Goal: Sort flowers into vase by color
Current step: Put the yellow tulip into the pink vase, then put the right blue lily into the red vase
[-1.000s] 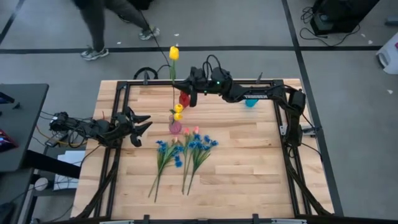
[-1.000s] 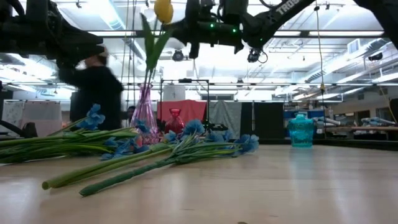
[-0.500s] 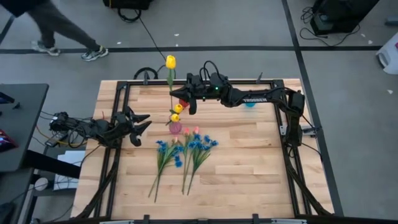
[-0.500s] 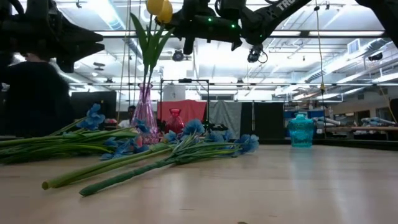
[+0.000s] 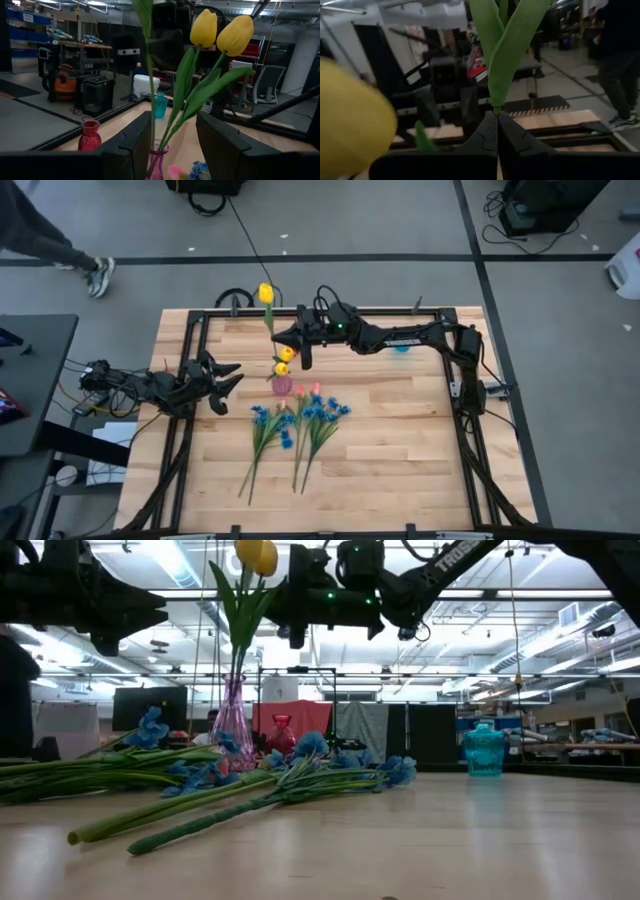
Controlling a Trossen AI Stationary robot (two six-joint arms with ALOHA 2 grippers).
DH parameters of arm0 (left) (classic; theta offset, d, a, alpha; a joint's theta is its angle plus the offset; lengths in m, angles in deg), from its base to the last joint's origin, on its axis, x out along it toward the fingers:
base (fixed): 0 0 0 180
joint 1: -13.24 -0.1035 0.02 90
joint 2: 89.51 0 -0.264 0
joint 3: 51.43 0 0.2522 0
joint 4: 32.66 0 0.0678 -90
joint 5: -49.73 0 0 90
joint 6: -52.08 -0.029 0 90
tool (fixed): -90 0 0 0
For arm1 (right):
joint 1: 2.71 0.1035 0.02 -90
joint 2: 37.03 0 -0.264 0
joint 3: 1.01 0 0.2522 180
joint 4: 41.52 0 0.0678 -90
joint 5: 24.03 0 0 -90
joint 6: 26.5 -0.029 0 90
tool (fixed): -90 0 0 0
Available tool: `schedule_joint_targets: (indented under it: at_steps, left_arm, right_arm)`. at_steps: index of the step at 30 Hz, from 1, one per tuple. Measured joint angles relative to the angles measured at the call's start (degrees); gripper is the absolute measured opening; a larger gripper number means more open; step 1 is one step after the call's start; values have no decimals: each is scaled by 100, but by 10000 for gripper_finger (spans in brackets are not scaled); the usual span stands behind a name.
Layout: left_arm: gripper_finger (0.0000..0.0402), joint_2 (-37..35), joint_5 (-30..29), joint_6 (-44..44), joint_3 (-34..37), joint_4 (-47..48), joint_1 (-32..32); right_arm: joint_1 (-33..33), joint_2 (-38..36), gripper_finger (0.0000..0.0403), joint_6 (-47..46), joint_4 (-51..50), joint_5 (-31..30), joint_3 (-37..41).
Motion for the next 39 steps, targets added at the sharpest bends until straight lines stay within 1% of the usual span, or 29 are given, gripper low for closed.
schedule_joint_targets:
  at_steps: [4,7,10,13,16,19,24,27,30,35,37,39]
  left_arm:
    - [163,0,0,2,0,23,0]
    - [163,0,2,2,0,38,0]
    - [163,0,2,9,0,38,0]
    - [163,0,2,15,0,40,0]
    - [163,0,2,24,0,38,-1]
    - [163,0,4,26,0,38,0]
    - [163,0,5,26,0,40,0]
    - [163,0,5,41,0,79,0]
    - [163,0,7,133,0,191,0]
    - [163,0,6,-18,0,202,0]
    - [163,0,4,-94,0,189,0]
    - [163,0,0,-234,0,124,0]
  right_arm:
    - [4,-2,7,134,-252,127,0]
    - [26,0,21,476,-571,54,0]
    - [68,0,48,684,-830,-182,0]
    - [100,0,82,782,-1181,-179,0]
    - [99,-109,114,823,-1862,-164,2]
    - [16,-361,137,933,-2585,-185,1]
    - [-43,-650,151,1058,-3645,-276,-2]
    - [34,-823,151,995,-4470,-842,0]
    - [218,-892,148,549,-5408,-1444,-4]
    - [1005,-868,146,-699,-6908,-2841,2]
    - [1368,-868,146,-1297,-7273,-3314,2]
    - [1715,-868,146,-1979,-7371,-3627,2]
